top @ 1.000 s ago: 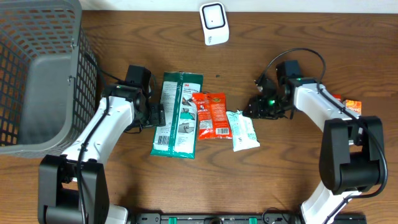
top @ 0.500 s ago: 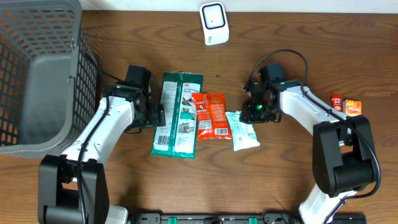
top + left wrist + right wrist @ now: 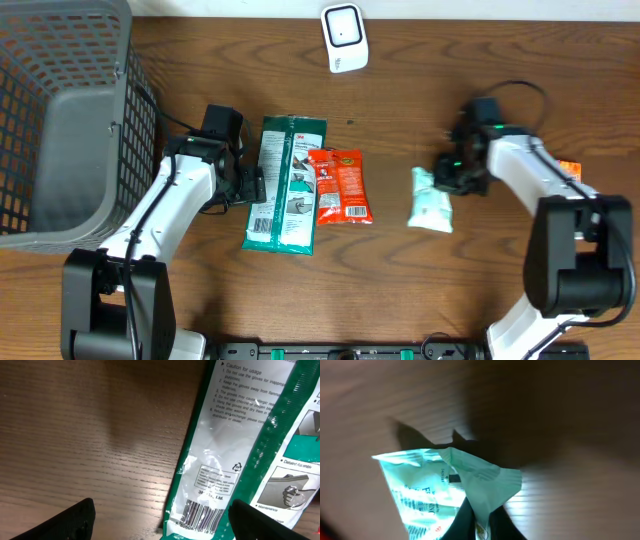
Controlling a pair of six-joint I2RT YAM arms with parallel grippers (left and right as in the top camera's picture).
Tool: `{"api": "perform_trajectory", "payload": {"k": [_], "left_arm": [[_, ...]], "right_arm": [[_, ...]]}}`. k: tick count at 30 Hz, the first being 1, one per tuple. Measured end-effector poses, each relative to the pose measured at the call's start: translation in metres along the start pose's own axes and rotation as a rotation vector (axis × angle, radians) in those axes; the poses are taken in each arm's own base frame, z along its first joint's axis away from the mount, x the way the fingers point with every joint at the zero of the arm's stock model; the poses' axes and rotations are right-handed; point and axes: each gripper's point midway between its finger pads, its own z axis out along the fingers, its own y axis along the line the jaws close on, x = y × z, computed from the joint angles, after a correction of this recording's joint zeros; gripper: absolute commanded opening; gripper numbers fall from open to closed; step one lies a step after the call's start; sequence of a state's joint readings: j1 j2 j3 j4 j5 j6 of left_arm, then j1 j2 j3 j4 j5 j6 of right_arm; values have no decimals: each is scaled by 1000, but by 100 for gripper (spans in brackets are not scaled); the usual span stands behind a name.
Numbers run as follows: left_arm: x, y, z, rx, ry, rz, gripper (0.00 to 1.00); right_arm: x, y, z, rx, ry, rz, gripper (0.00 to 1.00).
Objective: Scan the item barcode
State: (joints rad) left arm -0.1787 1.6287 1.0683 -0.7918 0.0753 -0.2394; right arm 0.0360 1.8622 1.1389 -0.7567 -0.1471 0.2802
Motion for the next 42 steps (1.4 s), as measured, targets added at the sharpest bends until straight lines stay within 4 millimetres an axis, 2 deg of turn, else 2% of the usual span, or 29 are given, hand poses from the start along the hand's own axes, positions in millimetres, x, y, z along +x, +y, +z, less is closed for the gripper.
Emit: {"api": "perform_trajectory", "payload": {"k": [1,3,5,7,11,18,23,28,32,36,42], "left_arm": [[0,0,0,0,0,0,86],[0,0,0,0,0,0,86],[0,0,0,0,0,0,86],[0,0,0,0,0,0,86],[0,0,0,0,0,0,86],[0,0,0,0,0,0,86],[0,0,0,0,0,0,86],[0,0,0,0,0,0,86],[0,0,0,0,1,0,86],[0,0,0,0,0,0,86],[0,0,0,0,0,0,86]], "right_arm": [[-3,-11,-2,13,-3,54,24],[-7,-36,-5,38,-11,164,33],[-10,-53,-7,38,-14,232,43],[-8,-65,-9,24,-1,277,44],[5,-65,-12,23,49,289,46],[39,-63,-36,39,143,288,43],[55,-62,-33,47,191,286,43],[78,-52,-16,59,241,255,39],[86,-41,0,65,225,237,40],[71,-12,4,0,120,172,41],[50,44,10,-108,-10,42,47]]}}
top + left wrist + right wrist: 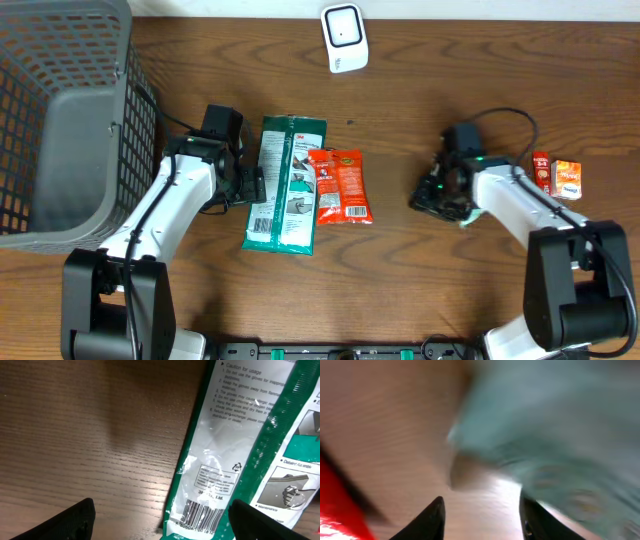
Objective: Scan the item barcode
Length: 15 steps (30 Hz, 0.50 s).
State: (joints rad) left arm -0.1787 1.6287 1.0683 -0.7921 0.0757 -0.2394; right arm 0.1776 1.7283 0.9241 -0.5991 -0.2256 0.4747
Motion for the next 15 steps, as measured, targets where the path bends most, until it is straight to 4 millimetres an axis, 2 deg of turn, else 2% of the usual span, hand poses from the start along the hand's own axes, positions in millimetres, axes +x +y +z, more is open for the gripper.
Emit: {"api": "perform_trajectory", "payload": {"k": [3,6,9,12,15], "left_arm": [[0,0,0,0,0,0,86],[0,0,0,0,0,0,86],[0,0,0,0,0,0,86],[0,0,0,0,0,0,86],[0,0,0,0,0,0,86]], "right_arm": [[0,21,4,-40,-24,-53,45],[13,40,6,-111,27,-93,47],[24,52,-1,-178,94,-114,47],[27,57,-21,-179,145,-145,48],[18,50,-58,-83,91,-224,52]]}}
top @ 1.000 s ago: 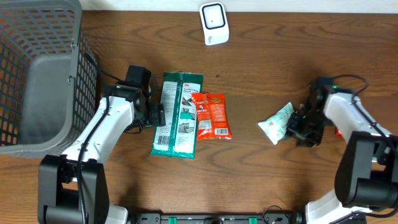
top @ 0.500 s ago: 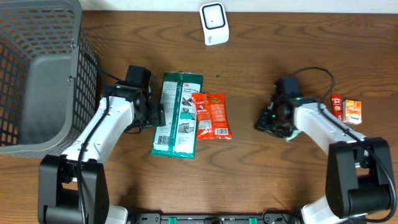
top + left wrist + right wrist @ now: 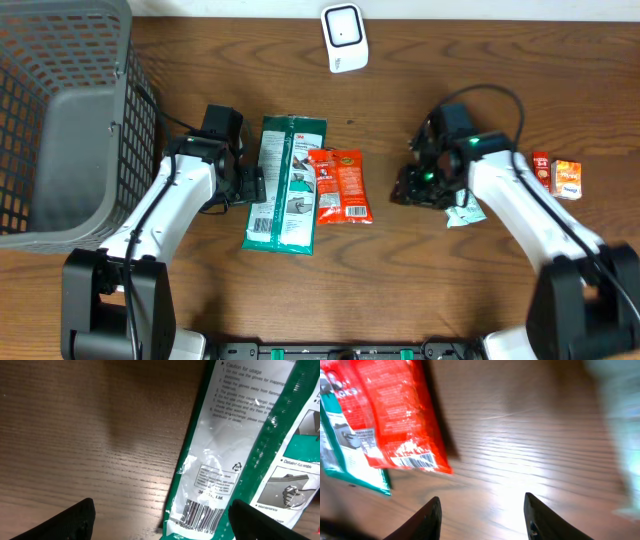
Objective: Scan the item barcode
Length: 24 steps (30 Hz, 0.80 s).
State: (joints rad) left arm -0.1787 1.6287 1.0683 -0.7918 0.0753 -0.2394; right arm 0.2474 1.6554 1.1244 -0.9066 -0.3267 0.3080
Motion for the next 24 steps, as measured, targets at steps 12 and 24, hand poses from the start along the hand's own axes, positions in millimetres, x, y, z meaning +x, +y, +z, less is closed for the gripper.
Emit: {"api": "perform_trajectory", "payload": {"k": [12,24], "left_arm": [[0,0,0,0,0,0,86],[0,0,0,0,0,0,86]], "right_arm": [[-19,-58,-66,432,-211,-96,58],[-23,-91,-41,604,-157,-118,99]]}}
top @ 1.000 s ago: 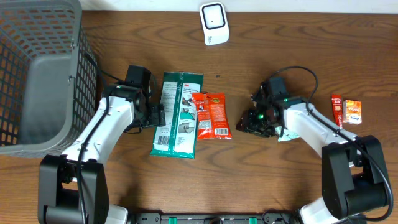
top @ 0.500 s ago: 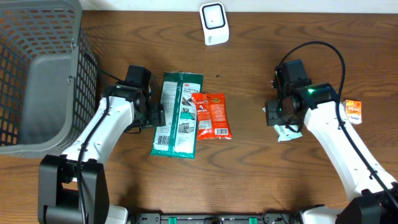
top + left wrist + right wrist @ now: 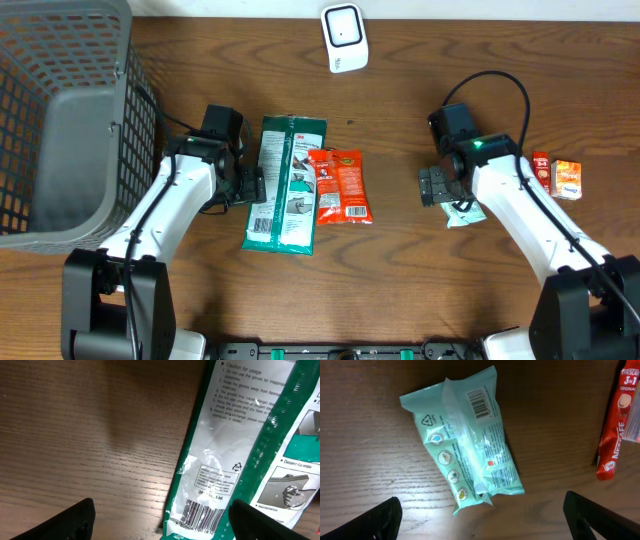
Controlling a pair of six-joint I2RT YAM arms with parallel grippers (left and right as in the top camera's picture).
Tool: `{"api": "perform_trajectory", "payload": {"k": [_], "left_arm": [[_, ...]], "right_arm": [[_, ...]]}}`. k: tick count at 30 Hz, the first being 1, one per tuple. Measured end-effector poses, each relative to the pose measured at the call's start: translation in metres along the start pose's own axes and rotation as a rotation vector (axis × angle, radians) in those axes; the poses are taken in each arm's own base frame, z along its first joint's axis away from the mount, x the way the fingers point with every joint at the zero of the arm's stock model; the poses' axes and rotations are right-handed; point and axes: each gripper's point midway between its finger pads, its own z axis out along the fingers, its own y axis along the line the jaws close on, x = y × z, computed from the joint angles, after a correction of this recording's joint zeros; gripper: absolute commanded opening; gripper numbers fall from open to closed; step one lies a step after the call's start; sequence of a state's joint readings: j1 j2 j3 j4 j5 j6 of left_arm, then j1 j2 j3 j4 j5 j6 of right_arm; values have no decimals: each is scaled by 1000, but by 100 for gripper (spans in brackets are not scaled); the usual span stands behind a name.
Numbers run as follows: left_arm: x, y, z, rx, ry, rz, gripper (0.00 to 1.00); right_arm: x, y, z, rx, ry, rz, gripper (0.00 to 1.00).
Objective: Scan the item barcode
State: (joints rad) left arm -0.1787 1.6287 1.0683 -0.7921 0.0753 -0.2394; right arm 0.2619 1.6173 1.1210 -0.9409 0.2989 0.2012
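Observation:
A mint-green wipes pack (image 3: 467, 437) lies flat on the table, seam side up, its barcode (image 3: 480, 402) showing near the far end. My right gripper (image 3: 482, 520) hovers open above it with nothing held; in the overhead view the gripper (image 3: 440, 187) covers most of the pack (image 3: 466, 213). The white scanner (image 3: 345, 38) stands at the table's back edge. My left gripper (image 3: 160, 525) is open at the left edge of a long green glove package (image 3: 235, 460), whose barcode (image 3: 202, 515) lies between the fingers.
An orange-red snack pack (image 3: 340, 186) lies against the green package (image 3: 287, 185). A red Nescafe stick (image 3: 615, 425) and a small orange box (image 3: 567, 177) sit at the right. A grey mesh basket (image 3: 60, 120) fills the left back corner.
My right gripper was left of the mint pack, looking at the orange-red pack; now it is over the mint pack, still open. The pack and the left arm have not moved.
My right gripper was shut on the mint pack's flap. Then it was open with the pack farther right beneath it. Then the pack lay alone, the gripper to its left. Now the gripper is over the pack, barcode up. The left arm stayed put.

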Motion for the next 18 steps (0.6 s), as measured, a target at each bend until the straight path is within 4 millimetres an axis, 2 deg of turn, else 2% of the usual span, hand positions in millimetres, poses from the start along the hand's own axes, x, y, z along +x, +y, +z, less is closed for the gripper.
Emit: {"api": "perform_trajectory", "payload": {"k": [5,13,18], "left_arm": [[0,0,0,0,0,0,86],[0,0,0,0,0,0,87],[0,0,0,0,0,0,86]], "right_arm": [[-14,-7,6,-40,-36,39,99],[-13,-54,23,-152,-2,174,99],[-10,-70,27,-197,6,237,99]]}}
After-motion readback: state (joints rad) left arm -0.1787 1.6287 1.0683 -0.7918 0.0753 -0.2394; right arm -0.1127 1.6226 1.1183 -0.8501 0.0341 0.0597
